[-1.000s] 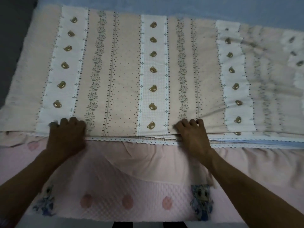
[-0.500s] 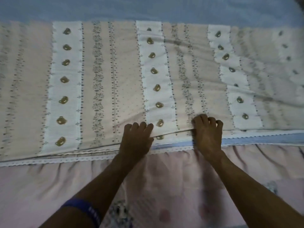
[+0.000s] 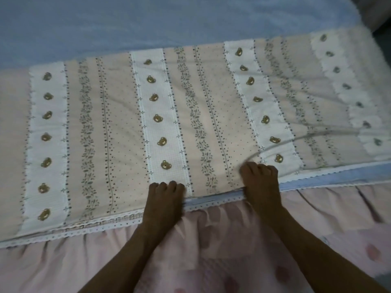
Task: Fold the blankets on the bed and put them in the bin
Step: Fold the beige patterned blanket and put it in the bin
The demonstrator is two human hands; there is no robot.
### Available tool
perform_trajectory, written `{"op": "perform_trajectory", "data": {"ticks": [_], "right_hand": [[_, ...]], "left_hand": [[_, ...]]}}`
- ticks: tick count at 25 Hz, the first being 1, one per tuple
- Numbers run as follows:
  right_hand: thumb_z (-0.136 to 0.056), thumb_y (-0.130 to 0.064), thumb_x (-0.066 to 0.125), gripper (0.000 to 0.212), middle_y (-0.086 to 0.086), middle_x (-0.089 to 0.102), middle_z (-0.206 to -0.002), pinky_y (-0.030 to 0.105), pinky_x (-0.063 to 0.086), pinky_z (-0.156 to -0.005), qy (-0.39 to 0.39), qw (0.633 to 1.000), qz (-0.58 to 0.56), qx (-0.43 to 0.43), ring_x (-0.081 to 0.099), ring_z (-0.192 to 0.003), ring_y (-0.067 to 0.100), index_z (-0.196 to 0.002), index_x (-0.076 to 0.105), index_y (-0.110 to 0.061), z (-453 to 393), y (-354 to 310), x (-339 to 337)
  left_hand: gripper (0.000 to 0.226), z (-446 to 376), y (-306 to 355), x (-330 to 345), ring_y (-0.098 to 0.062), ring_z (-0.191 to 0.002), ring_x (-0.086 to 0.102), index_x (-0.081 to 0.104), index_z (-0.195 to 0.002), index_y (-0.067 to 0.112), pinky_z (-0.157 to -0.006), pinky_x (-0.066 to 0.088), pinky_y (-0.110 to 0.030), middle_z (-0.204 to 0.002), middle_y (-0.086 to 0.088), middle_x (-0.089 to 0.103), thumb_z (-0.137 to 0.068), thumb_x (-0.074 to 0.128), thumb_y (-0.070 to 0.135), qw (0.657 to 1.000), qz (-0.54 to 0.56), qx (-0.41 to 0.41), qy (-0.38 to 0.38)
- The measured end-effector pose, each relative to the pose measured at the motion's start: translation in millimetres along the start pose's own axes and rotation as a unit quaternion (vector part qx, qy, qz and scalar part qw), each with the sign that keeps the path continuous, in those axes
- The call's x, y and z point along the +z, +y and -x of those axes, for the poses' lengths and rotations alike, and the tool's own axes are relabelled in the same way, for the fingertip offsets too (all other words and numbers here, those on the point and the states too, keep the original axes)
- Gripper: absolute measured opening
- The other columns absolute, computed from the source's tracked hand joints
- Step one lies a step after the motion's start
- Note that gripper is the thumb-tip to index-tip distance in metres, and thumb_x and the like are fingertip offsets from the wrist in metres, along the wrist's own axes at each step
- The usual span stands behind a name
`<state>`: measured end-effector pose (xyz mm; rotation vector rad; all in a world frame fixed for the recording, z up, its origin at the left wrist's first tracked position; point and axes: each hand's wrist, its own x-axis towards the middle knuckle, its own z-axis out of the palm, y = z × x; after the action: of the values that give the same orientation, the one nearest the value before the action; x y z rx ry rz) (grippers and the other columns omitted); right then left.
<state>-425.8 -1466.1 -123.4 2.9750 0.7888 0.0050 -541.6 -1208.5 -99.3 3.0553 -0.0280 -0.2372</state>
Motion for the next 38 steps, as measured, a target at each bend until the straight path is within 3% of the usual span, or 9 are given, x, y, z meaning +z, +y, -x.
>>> {"op": "perform_trajectory", "data": {"ticks": [7, 16, 18, 21, 23, 27, 31, 34, 38], "right_hand": [[-0.071, -0.006, 0.07, 0.019, 0.012, 0.062, -0.09, 0.044, 0.034, -0.082, -0.033, 0.986, 0.06, 0.152, 0.058, -0.085, 0.035, -0.088, 0.063, -0.01, 2.9, 135.6, -12.3], [-0.062, 0.004, 0.069, 0.032, 0.014, 0.061, -0.087, 0.044, 0.036, -0.083, 0.009, 0.994, 0.057, 0.087, 0.058, -0.079, 0.034, -0.09, 0.061, -0.009, 1.7, 273.6, 16.0], [-0.077, 0.008, 0.053, 0.016, 0.014, 0.054, -0.07, 0.045, 0.042, -0.079, 0.083, 0.995, 0.047, -0.01, 0.054, -0.065, 0.032, -0.078, 0.056, -0.008, 16.4, 295.5, 23.9], [-0.088, 0.006, 0.032, 0.03, 0.012, 0.05, -0.067, 0.045, 0.042, -0.076, 0.103, 0.987, 0.048, -0.114, 0.052, -0.062, 0.03, -0.076, 0.054, -0.01, 32.2, 328.7, 24.0], [-0.075, 0.003, 0.048, 0.018, 0.012, 0.055, -0.074, 0.046, 0.043, -0.079, 0.052, 0.994, 0.051, -0.077, 0.055, -0.069, 0.031, -0.083, 0.057, -0.011, 26.0, 349.9, 22.6], [-0.061, 0.006, 0.06, 0.031, 0.017, 0.059, -0.082, 0.047, 0.034, -0.083, -0.014, 0.993, 0.094, 0.065, 0.056, -0.076, 0.036, -0.089, 0.061, -0.007, 8.0, 441.3, 24.2], [-0.062, 0.009, 0.048, 0.017, 0.018, 0.053, -0.064, 0.049, 0.039, -0.078, -0.003, 0.994, 0.087, 0.064, 0.054, -0.063, 0.035, -0.071, 0.055, -0.003, 30.9, 512.3, 26.9], [-0.067, 0.002, 0.035, 0.024, 0.018, 0.054, -0.068, 0.046, 0.033, -0.076, -0.002, 0.99, 0.089, 0.108, 0.054, -0.065, 0.035, -0.076, 0.056, -0.003, 36.1, 518.2, 26.3], [-0.056, 0.005, 0.07, 0.037, 0.02, 0.06, -0.079, 0.05, 0.031, -0.089, -0.096, 0.962, 0.129, 0.221, 0.056, -0.08, 0.038, -0.092, 0.062, -0.002, 26.8, 543.5, 15.5]], "left_hand": [[0.038, -25.9, 32.3, 4.7, -0.027, -0.051, 0.054, 0.065, -0.074, 0.014, -0.068, 0.044, -0.04, -0.067, -0.007, 0.057, -0.041, 0.083, 0.018, 0.998, -0.015, 0.022, -0.057], [0.02, -158.7, 222.5, 1.9, -0.028, -0.06, 0.057, 0.065, -0.08, 0.018, -0.069, 0.046, -0.041, -0.077, -0.006, 0.062, -0.069, 0.079, 0.028, 0.995, -0.047, 0.09, -0.008], [0.012, -152.2, 229.6, 6.0, -0.027, -0.062, 0.059, 0.068, -0.079, 0.023, -0.073, 0.046, -0.042, -0.081, -0.003, 0.062, -0.075, 0.075, 0.032, 0.996, -0.036, 0.073, -0.04], [0.015, -126.5, 253.7, 2.7, -0.027, -0.065, 0.061, 0.068, -0.085, 0.027, -0.08, 0.04, -0.043, -0.086, -0.001, 0.065, -0.079, 0.057, 0.036, 0.996, -0.057, 0.052, -0.044], [0.022, -133.4, 270.8, -1.1, -0.03, -0.067, 0.062, 0.068, -0.093, 0.023, -0.078, 0.043, -0.044, -0.089, -0.004, 0.067, -0.077, 0.057, 0.035, 0.995, -0.072, 0.015, -0.061], [0.028, -194.1, 340.1, -1.4, -0.029, -0.063, 0.061, 0.066, -0.096, 0.023, -0.071, 0.048, -0.043, -0.087, -0.003, 0.066, -0.069, 0.073, 0.027, 0.996, -0.061, 0.037, -0.044], [0.021, -212.1, 367.4, 12.9, -0.03, -0.065, 0.063, 0.069, -0.09, 0.028, -0.076, 0.045, -0.045, -0.086, 0.001, 0.067, -0.071, 0.073, 0.023, 0.992, -0.067, 0.053, -0.098], [0.017, -202.9, 370.4, 1.4, -0.034, -0.068, 0.063, 0.068, -0.087, 0.027, -0.086, 0.039, -0.052, -0.083, -0.001, 0.066, -0.074, 0.059, 0.027, 0.986, -0.097, 0.063, -0.12], [0.031, -232.2, 404.9, -9.5, -0.031, -0.068, 0.062, 0.063, -0.098, 0.021, -0.084, 0.043, -0.052, -0.086, -0.007, 0.067, -0.085, 0.037, 0.031, 0.988, -0.106, 0.091, -0.07]]}}
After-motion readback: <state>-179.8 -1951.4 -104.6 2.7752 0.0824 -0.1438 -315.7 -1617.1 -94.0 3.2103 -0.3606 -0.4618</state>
